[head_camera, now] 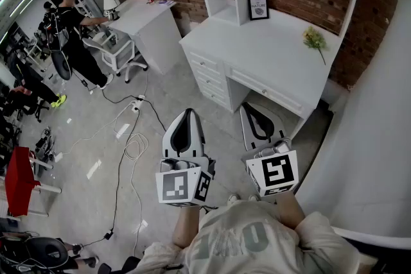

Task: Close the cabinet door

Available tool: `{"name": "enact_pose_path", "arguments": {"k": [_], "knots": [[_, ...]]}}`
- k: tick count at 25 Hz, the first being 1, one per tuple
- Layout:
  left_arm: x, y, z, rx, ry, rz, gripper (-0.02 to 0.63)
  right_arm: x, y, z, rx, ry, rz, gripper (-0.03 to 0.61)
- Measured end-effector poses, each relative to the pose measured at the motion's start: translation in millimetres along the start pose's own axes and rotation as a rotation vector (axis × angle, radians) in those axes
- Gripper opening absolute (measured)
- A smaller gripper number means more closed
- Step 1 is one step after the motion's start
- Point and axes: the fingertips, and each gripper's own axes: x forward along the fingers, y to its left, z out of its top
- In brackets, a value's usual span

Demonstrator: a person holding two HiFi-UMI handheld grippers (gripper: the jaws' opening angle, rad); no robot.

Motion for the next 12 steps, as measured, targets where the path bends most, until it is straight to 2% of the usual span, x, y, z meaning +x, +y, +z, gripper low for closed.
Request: {"name": "enact_pose_path", "arguments": {"k": [6,12], "knots": [[0.6,1.9,8.0,0.003,-0.03,-0.004,0.014,0.1,2.8,5.4,-0.012,-0.005,0.005,0.017],[5.4,10.4,12.6,-0.012,-0.054,-0.014,0.014,4.5,-3.6,13.2,-0.039,-0.041,-0.034,0.017]]}}
